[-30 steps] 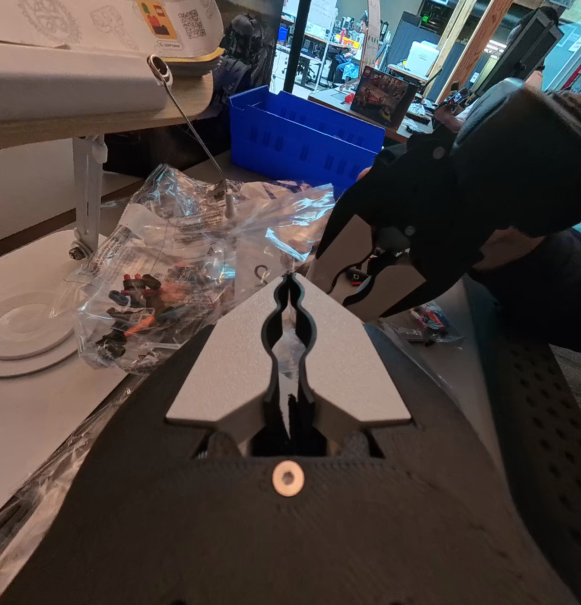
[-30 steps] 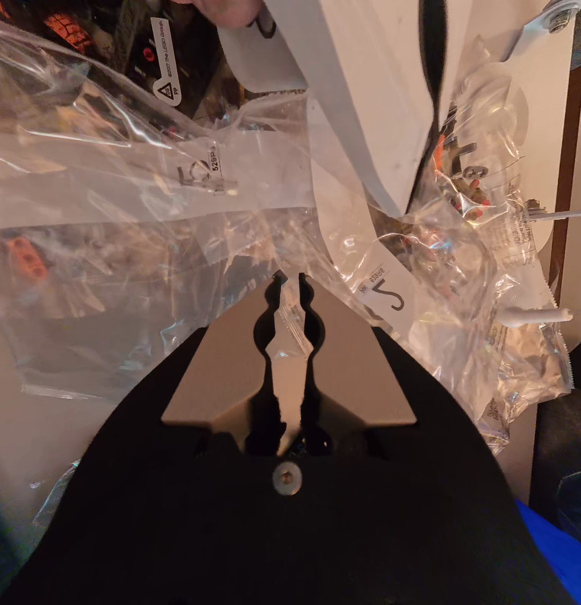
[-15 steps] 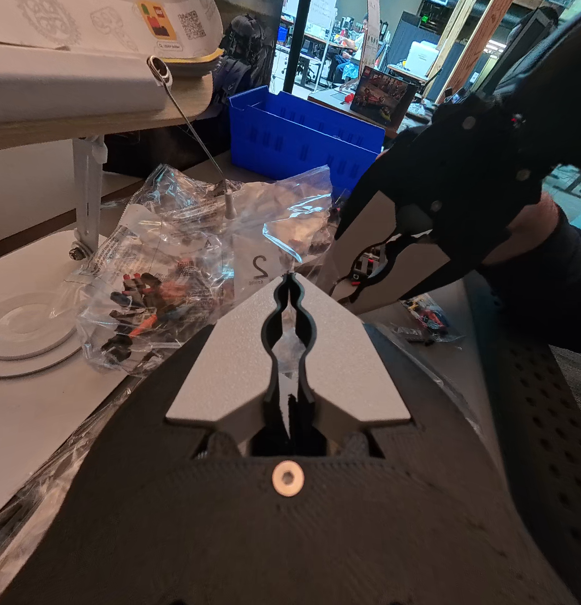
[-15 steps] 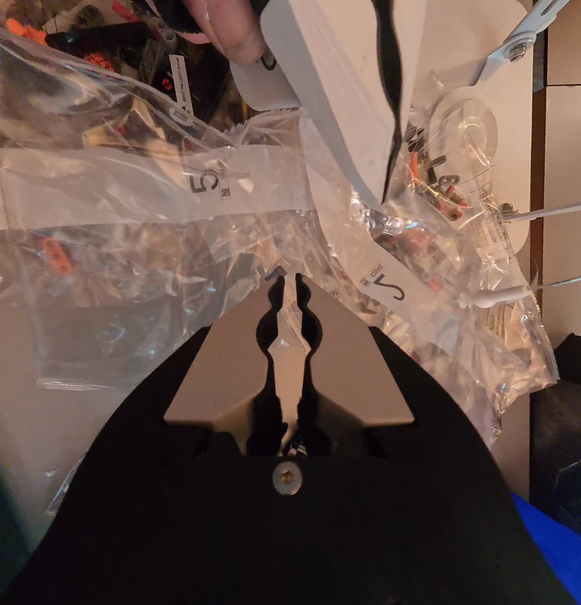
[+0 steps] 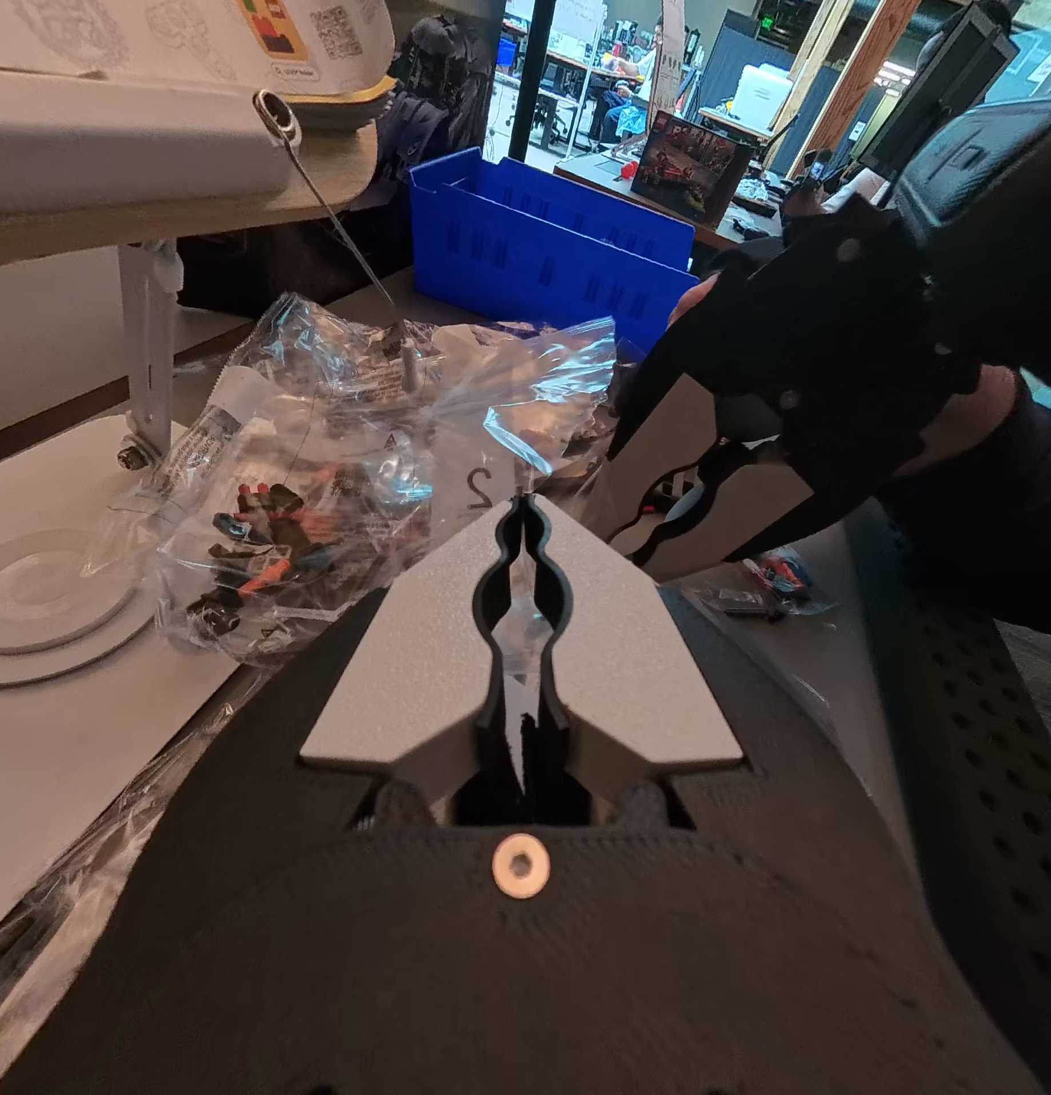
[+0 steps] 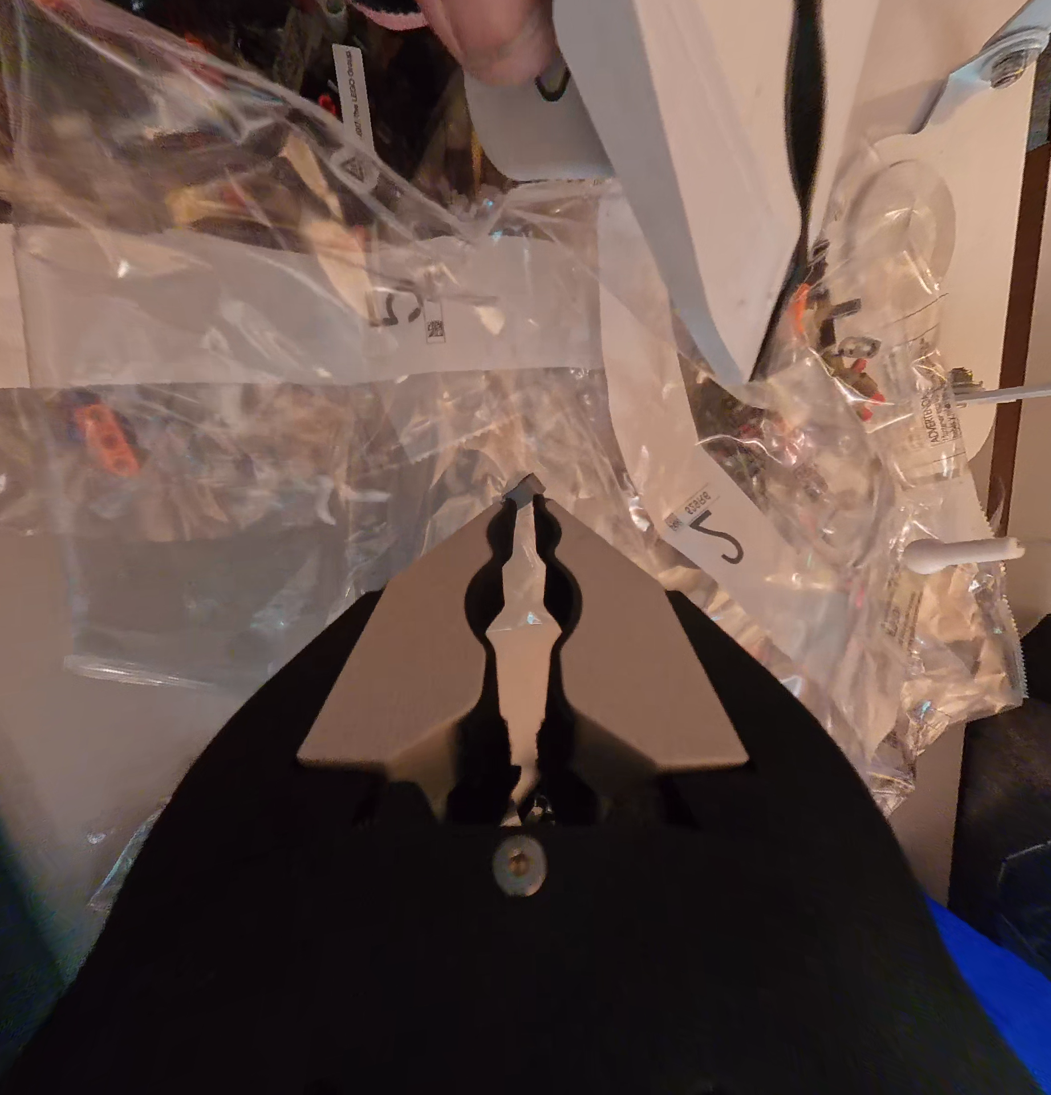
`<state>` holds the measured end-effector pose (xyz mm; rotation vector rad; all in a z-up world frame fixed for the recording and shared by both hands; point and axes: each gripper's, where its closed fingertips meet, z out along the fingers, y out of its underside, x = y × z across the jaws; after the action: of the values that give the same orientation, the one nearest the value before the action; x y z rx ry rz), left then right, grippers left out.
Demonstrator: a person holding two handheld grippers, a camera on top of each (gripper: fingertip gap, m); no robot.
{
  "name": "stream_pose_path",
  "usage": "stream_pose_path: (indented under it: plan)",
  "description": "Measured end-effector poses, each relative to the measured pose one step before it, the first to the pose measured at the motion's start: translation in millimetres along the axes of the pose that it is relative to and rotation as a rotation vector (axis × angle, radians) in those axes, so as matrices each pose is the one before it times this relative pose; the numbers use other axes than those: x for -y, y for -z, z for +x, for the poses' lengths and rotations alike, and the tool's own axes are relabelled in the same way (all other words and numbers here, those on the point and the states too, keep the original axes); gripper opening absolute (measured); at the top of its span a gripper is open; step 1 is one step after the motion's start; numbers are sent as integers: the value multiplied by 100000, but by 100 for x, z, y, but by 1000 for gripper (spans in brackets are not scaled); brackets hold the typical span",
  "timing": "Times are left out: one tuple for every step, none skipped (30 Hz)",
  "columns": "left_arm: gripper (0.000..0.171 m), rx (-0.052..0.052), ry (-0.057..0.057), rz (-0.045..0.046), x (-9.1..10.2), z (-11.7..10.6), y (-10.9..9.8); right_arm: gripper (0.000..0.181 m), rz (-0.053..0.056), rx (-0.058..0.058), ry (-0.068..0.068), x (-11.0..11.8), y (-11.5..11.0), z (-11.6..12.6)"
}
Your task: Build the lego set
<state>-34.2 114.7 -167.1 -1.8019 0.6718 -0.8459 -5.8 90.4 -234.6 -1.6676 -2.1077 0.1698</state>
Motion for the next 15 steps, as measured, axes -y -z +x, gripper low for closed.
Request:
stream_pose_path:
  plan:
    - [0,46,168,103,2,-27,30,4,27,-83,110,24,8,-5]
    - [0,154,-120,90,39,3,21,4,73,157,68,22,9,-43]
    - [0,99,-347,-86,40,53,4,4,-48,159,107,-18,-7,-41]
    - [0,-13,-357,-211,-9,69,-27,4,-169,116,142,-47,-20,-19]
    - [0,-86,-233,-201,-19,68,-44,4,-124,129,83,-38,-38,-16]
    - [0,-84,-63,-216,-59,33,-56,4,-112,211,-6,-39,-40,-24]
    - [0,-107,62,-209,-60,-5,-44,4,-152,100,38,-29,-31,-10]
    - [0,-68,111,-43,-23,-7,-29,4,-106,4,64,-25,-12,8]
    - [0,-22,47,23,-3,-10,-2,4,93,280,-12,-1,11,-41]
    - [0,32,-17,44,5,-18,13,4,357,465,-89,38,31,-54]
    - [0,-2,45,63,7,-9,12,4,668,630,-194,67,56,-71]
    - [0,-20,74,19,-4,-8,-1,4,1019,939,-352,139,86,-111]
    - [0,11,18,-64,-15,-10,-4,4,1182,961,-449,159,119,-107]
    - [0,42,-51,-95,-12,3,-9,5,1069,784,-396,140,110,-94]
    - [0,4,-75,-75,-18,10,-21,5,803,666,-250,93,102,-76]
